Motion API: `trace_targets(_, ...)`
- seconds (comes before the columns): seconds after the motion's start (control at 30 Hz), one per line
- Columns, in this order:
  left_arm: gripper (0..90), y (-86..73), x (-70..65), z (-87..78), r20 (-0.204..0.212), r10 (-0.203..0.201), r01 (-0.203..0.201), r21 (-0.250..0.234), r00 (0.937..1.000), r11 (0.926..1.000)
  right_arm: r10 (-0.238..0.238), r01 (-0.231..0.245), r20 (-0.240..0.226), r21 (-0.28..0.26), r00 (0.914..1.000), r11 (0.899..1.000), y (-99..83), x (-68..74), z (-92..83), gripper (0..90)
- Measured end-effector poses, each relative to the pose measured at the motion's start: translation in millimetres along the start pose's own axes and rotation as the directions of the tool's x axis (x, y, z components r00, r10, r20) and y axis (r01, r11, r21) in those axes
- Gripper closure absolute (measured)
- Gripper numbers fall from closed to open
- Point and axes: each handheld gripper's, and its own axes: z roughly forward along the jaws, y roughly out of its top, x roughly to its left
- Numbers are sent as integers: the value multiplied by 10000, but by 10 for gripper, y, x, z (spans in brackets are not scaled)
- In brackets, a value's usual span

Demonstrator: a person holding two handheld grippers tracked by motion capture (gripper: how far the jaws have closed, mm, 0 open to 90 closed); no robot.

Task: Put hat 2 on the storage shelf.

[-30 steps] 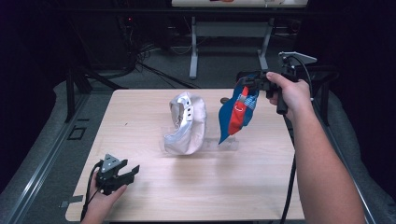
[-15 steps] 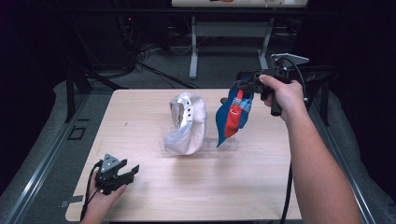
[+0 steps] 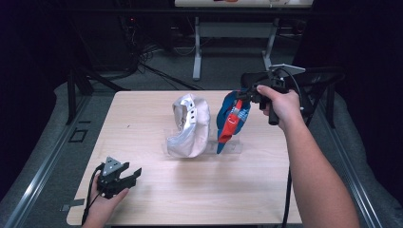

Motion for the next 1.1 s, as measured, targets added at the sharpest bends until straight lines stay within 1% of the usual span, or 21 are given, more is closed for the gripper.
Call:
trace_targets(0.03, 439, 1, 4, 0, 6, 14, -14, 15, 10000, 10000, 24, -24, 10, 64, 10000, 10000, -2, -13, 2, 772)
trace_targets(0.13, 439, -1, 2, -3, 2, -19, 19, 8, 10000, 10000, 119, -119, 60, 37, 9999, 9999, -8, -47, 9, 771)
trace_targets(0.27, 439, -7, -1, 0, -41, -14, 14, -60, 10000, 10000, 49, -50, 178, 80, 9998, 10000, -23, -68, -2, 770)
trace_targets(0.3, 439, -6, 0, -4, -22, 0, 0, 0, 10000, 10000, -50, 46, 397, 99, 9992, 9999, -31, -70, -10, 769)
trace_targets(0.33, 439, -10, 0, 1, -52, 2, -2, -73, 10000, 10000, -50, 46, 397, 99, 9992, 9999, -31, -70, -10, 769)
trace_targets(0.4, 439, -10, 3, -3, -40, 0, 0, -48, 10000, 10000, -133, 132, 678, 19, 9976, 9999, -40, -73, -19, 765)
trace_targets(0.43, 439, -10, 4, -5, -43, 2, -2, -44, 10000, 10000, -133, 132, 678, 19, 9976, 9999, -40, -73, -19, 765)
trace_targets(0.47, 439, -12, 3, -5, -50, -12, 12, -48, 10000, 10000, -194, 195, 833, -2, 9963, 9998, -44, -76, -25, 756)
trace_targets(0.63, 438, -16, 9, -8, -70, -35, 35, -26, 10000, 10000, -267, 277, 1057, -79, 9940, 9996, -55, -79, -53, 734)
trace_targets(0.7, 439, -18, 12, -11, -81, -38, 37, -35, 10000, 10000, -361, 380, 1224, -139, 9918, 9992, -66, -70, -72, 696)
trace_targets(0.73, 439, -19, 13, -15, -94, -63, 62, -52, 9999, 10000, -652, 700, 1613, -241, 9847, 9973, -94, -51, -87, 662)
trace_targets(0.77, 439, -19, 13, -15, -94, -63, 62, -52, 9999, 10000, -652, 700, 1613, -241, 9847, 9973, -94, -51, -87, 662)
trace_targets(0.8, 439, -19, 17, -16, -98, -42, 42, -32, 9999, 10000, -864, 914, 1799, -201, 9799, 9956, -109, -44, -94, 648)
trace_targets(0.83, 439, -20, 20, -16, -111, -28, 27, -22, 9999, 10000, -1055, 1134, 2069, -270, 9727, 9932, -147, -25, -121, 614)
trace_targets(0.87, 439, -23, 18, -12, -122, -70, 70, -61, 9999, 10000, -1186, 1296, 2225, -354, 9677, 9909, -169, -17, -138, 595)
trace_targets(0.9, 439, -23, 18, -12, -122, -70, 70, -61, 9999, 10000, -1186, 1296, 2225, -354, 9677, 9909, -169, -17, -138, 595)
trace_targets(0.93, 439, -23, 16, -14, -126, -54, 54, -35, 9999, 10000, -1392, 1559, 2554, -464, 9568, 9867, -226, 3, -165, 578)
trace_targets(0.97, 439, -24, 14, -13, -119, -73, 73, -36, 9999, 10000, -1392, 1559, 2554, -464, 9568, 9867, -226, 3, -165, 578)
trace_targets(1.0, 439, -24, 13, -12, -124, -77, 76, -40, 9999, 10000, -1471, 1663, 2752, -479, 9501, 9849, -249, 7, -170, 570)
trace_targets(1.07, 439, -24, 15, -14, -145, -41, 41, -36, 9999, 10000, -1761, 2000, 3239, -415, 9295, 9789, -319, 7, -173, 547)
trace_targets(1.1, 439, -24, 16, -14, -146, -46, 45, -50, 9999, 10000, -2217, 2468, 3739, -200, 9006, 9689, -411, 0, -165, 537)
